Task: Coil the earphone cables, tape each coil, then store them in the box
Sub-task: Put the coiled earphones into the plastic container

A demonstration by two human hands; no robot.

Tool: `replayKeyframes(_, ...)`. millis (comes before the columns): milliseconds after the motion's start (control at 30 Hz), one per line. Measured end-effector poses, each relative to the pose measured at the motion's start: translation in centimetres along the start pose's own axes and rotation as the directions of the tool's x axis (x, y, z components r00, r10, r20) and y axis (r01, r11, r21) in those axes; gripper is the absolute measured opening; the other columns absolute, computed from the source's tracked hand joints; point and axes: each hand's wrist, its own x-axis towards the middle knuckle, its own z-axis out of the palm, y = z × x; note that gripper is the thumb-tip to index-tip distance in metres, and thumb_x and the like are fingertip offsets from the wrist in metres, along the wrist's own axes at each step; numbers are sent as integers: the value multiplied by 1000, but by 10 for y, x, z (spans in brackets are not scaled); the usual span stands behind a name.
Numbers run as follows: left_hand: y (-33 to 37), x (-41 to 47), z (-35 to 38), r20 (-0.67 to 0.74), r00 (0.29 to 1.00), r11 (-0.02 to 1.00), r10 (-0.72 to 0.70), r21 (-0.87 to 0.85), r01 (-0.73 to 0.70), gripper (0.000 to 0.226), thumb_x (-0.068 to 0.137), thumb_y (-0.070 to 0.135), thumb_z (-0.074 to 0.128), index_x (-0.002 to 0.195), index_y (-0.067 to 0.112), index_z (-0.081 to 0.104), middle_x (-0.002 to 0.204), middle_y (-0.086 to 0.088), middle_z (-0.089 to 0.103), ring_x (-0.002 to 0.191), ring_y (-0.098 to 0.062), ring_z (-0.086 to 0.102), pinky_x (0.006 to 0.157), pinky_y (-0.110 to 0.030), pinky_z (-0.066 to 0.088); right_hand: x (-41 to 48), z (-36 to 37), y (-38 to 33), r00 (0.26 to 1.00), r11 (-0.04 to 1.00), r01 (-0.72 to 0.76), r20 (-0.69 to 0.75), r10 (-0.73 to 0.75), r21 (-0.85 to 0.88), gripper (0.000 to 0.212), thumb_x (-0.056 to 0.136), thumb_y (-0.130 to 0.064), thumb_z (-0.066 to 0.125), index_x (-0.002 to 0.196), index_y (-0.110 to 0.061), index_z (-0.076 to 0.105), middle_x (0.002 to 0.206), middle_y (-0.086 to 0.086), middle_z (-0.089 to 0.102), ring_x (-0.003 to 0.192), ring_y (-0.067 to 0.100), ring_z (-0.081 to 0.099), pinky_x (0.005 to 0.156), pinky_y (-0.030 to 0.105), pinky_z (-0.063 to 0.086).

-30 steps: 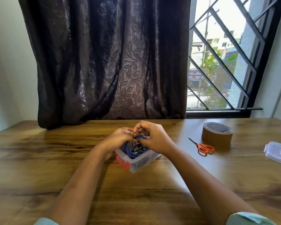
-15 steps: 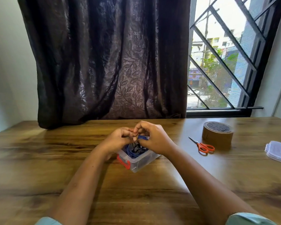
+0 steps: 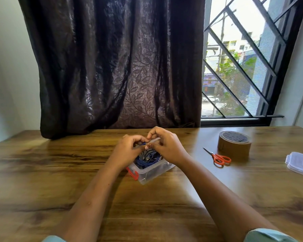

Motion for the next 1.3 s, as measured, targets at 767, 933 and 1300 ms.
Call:
replayKeyframes(767,22,-10,-4,-124,932,860,339,442,-254,32,82,17,67,112,28,67,87,6,58,80,-8,45,69,-25,46,6,-7,4,976,970,-214,49,210,115,21,80,-8,73,89,-16,56,86,9,69,81,18,68,73,28,59)
replayKeyframes(933,20,-9,-3,-113,936,850,335,466,-247,23,82,16,65,104,23,69,88,8,68,86,-10,44,69,-27,46,3,-4,-1,981,984,-174,95,169,44,20,88,-3,61,91,-17,47,77,-4,62,73,4,62,66,16,54)
replayKeyframes(1300,15,-2,1,-31,994,851,106,520,-74,26,92,27,52,118,28,56,128,8,43,118,-14,33,92,-33,41,2,-3,-3,981,979,-158,94,171,-130,20,81,-8,71,95,-16,59,86,-6,61,78,4,60,67,12,51)
